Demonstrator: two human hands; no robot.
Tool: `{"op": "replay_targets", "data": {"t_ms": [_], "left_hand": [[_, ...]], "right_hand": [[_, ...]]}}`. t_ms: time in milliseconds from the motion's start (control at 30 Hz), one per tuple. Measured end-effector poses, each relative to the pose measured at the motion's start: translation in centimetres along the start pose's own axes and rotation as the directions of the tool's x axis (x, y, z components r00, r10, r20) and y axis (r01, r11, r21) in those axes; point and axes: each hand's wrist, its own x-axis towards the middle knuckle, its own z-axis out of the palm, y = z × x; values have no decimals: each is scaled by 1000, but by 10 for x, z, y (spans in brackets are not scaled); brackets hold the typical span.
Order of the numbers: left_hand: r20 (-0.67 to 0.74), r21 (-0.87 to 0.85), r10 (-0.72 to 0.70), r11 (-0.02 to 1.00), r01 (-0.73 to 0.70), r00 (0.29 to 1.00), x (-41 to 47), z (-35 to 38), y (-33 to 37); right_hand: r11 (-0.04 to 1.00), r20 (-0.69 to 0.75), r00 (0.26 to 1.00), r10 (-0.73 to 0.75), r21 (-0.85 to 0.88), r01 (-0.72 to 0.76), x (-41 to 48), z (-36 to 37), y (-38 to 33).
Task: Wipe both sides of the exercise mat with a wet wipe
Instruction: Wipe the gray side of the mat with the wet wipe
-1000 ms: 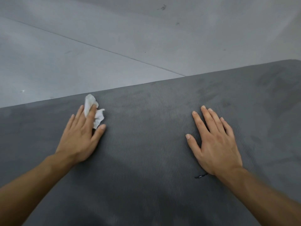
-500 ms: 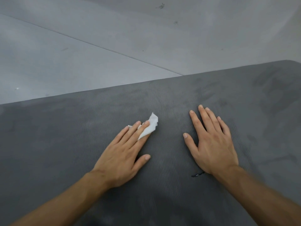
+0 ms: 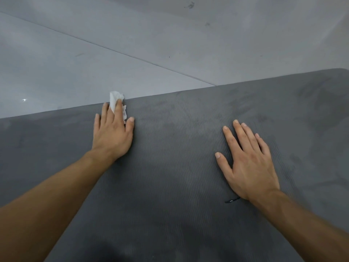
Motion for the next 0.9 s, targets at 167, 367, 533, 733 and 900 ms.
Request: {"op": "replay_targets", "data": {"t_ms": [167,367,533,733,900], "left_hand": [[102,-5,422,906,-423,901,-26,12,66],[258,130,699,659,-740,667,-106,22,79],[212,122,670,704,-700,711,-117,12,23],[80,83,288,952,-295,954,-64,-4,-39],[22,28,129,991,-130,991,-22,-8,-35]], "right_hand": [[1000,-5,1000,1,0,-1,1,0,-1],[1000,-9,1000,4,3,-4,0,0,-2],[1000,-11,1000,0,5,0,0,1,-1],[1000,2,1000,0,5,0,1,1,0],[1000,3,1000,5,10,-5,1,1,0]]}}
